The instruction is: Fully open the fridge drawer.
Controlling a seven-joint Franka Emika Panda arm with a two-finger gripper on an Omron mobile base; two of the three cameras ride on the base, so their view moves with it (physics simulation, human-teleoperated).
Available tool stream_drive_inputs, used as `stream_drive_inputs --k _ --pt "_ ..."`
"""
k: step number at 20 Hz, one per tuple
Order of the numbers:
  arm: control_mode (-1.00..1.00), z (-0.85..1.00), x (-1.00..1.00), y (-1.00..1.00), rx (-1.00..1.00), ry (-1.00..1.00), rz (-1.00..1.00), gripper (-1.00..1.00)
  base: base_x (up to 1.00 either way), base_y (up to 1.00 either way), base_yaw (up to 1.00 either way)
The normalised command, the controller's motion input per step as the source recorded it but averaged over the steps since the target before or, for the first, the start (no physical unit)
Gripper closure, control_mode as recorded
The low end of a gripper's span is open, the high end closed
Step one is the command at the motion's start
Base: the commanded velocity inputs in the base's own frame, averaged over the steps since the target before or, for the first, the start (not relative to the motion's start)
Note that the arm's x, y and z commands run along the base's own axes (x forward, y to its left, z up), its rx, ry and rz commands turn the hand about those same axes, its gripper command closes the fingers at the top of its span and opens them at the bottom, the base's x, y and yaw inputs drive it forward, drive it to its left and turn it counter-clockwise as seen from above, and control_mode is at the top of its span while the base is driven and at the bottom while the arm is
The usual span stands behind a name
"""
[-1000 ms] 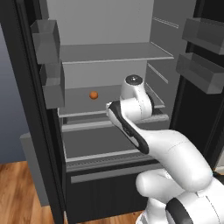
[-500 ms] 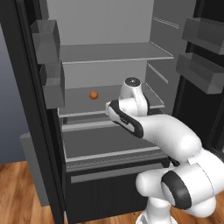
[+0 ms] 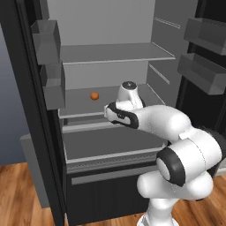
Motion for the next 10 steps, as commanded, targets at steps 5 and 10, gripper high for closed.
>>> stream_drive_inputs --k 5,10 --pt "-1.0 -0.31 0.37 0.09 -0.01 0.02 0.06 -1.0 0.0 0.0 0.0" --pt "-1.0 -0.16 0.41 0.14 0.0 0.0 0.01 -1.0 0.0 0.0 0.0"
